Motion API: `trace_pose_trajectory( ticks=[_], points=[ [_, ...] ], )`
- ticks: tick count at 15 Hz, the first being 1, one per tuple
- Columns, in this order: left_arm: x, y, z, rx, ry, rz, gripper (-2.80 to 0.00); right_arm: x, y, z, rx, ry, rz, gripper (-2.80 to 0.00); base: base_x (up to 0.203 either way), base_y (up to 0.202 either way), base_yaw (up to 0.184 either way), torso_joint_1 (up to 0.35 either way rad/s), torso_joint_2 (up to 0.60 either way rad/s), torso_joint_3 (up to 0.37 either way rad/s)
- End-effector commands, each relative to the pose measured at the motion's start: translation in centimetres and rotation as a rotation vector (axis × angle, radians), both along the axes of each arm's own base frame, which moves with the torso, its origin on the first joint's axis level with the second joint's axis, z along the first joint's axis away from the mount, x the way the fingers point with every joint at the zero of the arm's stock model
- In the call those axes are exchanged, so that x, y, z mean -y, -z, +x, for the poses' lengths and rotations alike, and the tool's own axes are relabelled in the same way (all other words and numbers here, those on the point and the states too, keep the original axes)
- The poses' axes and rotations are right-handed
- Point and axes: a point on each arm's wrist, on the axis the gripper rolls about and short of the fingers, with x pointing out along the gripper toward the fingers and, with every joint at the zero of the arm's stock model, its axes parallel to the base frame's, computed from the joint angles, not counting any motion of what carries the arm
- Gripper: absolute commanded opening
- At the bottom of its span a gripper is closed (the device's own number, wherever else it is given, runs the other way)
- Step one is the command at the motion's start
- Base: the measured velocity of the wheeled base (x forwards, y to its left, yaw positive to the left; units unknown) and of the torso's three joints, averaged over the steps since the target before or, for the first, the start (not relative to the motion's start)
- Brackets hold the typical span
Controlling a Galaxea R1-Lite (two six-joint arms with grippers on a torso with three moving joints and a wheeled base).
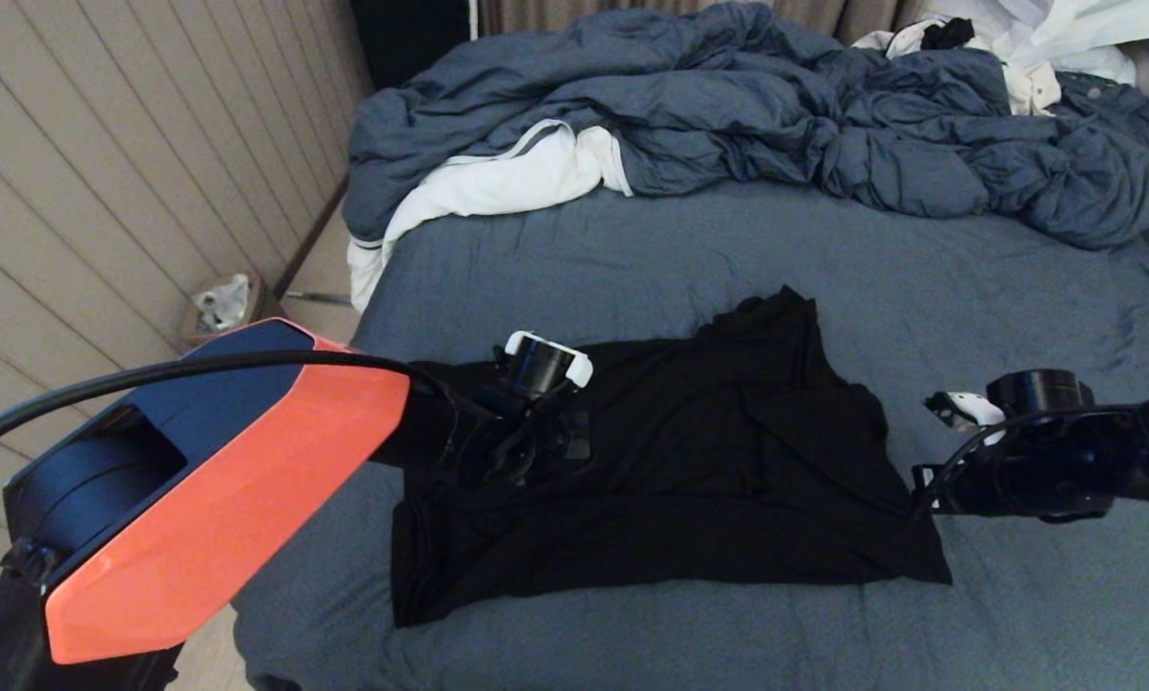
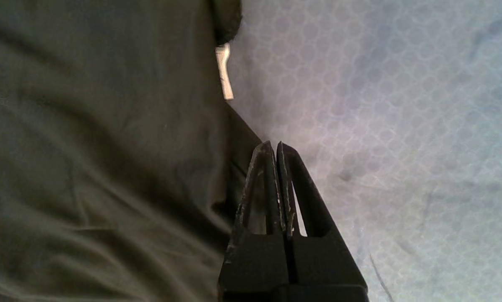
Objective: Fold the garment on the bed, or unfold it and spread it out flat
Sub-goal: Unford the black T-shirt
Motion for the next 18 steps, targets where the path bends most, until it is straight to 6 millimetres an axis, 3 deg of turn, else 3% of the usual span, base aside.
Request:
trace_pose_trajectory(
  ticks=[1,7,8,18],
  points=[
    [-0.01,-0.03,0.03,0.002,-0.004,-0.003,-2.80,-0.25,0.19,0.02,-0.005,-0.008,0.001,-2.80,0.000,0.000,0.000,0.000,0.00,0.000],
    [-0.02,0.12,0.01,-0.002,-0.004,-0.001,-2.80,-0.93,0.59,0.16,-0.005,-0.026,0.000,-2.80,0.000,0.000,0.000,0.000,0.00,0.000],
    [-0.02,-0.01,0.02,0.001,-0.004,-0.004,-2.80,-0.93,0.64,0.17,-0.004,-0.025,-0.001,0.00,0.000,0.000,0.000,0.000,0.00,0.000],
    [-0.06,0.22,-0.02,-0.004,-0.004,0.002,-2.80,-0.81,-0.27,-0.26,0.029,-0.020,-0.006,0.00,0.000,0.000,0.000,0.000,0.00,0.000]
  ],
)
